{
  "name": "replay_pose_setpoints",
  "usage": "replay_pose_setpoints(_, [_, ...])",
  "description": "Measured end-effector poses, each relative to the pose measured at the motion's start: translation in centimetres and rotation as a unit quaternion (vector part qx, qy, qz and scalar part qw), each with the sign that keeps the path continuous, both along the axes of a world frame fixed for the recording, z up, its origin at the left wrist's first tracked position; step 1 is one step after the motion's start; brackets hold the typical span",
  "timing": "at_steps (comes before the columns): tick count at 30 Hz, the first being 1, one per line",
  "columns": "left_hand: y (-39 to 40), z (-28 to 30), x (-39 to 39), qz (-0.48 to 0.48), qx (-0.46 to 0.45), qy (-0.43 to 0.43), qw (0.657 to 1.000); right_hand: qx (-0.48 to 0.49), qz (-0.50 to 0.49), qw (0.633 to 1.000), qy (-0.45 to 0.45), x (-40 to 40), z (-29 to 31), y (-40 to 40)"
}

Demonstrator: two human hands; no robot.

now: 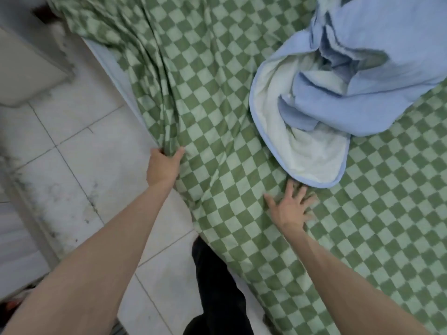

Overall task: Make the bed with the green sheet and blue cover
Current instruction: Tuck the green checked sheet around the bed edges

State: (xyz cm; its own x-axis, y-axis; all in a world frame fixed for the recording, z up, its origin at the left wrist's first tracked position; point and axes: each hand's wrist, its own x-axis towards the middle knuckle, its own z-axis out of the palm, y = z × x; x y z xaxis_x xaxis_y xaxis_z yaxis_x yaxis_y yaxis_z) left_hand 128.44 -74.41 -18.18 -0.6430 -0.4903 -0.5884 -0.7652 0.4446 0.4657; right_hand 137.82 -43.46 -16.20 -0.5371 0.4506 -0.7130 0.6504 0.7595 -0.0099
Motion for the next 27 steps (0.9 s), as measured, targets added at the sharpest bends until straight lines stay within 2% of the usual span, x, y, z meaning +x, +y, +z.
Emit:
replay_pose_setpoints(4, [-1.2, -1.6, -3.7, -0.059, -0.064, -0.055, 0.995, -0.032, -0.064, 0.996, -0.052, -8.5, -1.2, -2.3])
replay_pose_setpoints(6, [-3.1, -1.6, -4.0, 0.060, -0.066, -0.059, 0.994, -0.029, -0.085, 0.993, -0.077, -9.6, -0.9, -2.6])
replay_pose_setpoints(8, [-5.0, -1.2, -4.4, 0.193, -0.068, -0.070, 0.976, -0.020, -0.099, 0.990, -0.096, -10.3, -0.7, -2.9])
replay_pose_setpoints(10, [-5.9, -0.8, -5.0, 0.231, -0.032, -0.097, 0.968, -0.005, -0.088, 0.991, -0.105, -10.8, -0.1, -3.3])
replay_pose_setpoints(13, [-6.5, -0.1, -7.4, 0.213, 0.014, -0.136, 0.967, 0.007, -0.088, 0.989, -0.122, -11.4, 0.4, -3.7])
replay_pose_setpoints(16, [-7.7, 0.9, -11.4, 0.213, 0.050, -0.088, 0.972, 0.015, -0.086, 0.987, -0.135, -11.8, 0.8, -4.0])
replay_pose_setpoints(20, [-9.4, 1.2, -17.3, 0.088, 0.035, -0.032, 0.995, 0.021, -0.086, 0.988, -0.129, -12.0, 0.9, -4.8])
replay_pose_setpoints(24, [-11.0, -0.3, -20.3, 0.005, 0.000, -0.039, 0.999, -0.005, -0.084, 0.993, -0.079, -12.4, 1.1, -8.4])
replay_pose_setpoints(25, [-12.1, -0.6, -20.4, 0.025, 0.001, -0.037, 0.999, -0.018, -0.066, 0.996, -0.062, -12.7, 1.2, -10.0])
replay_pose_setpoints(27, [-14.4, -0.9, -20.2, 0.124, 0.004, -0.021, 0.992, -0.031, -0.013, 0.998, -0.045, -14.0, 1.4, -13.2])
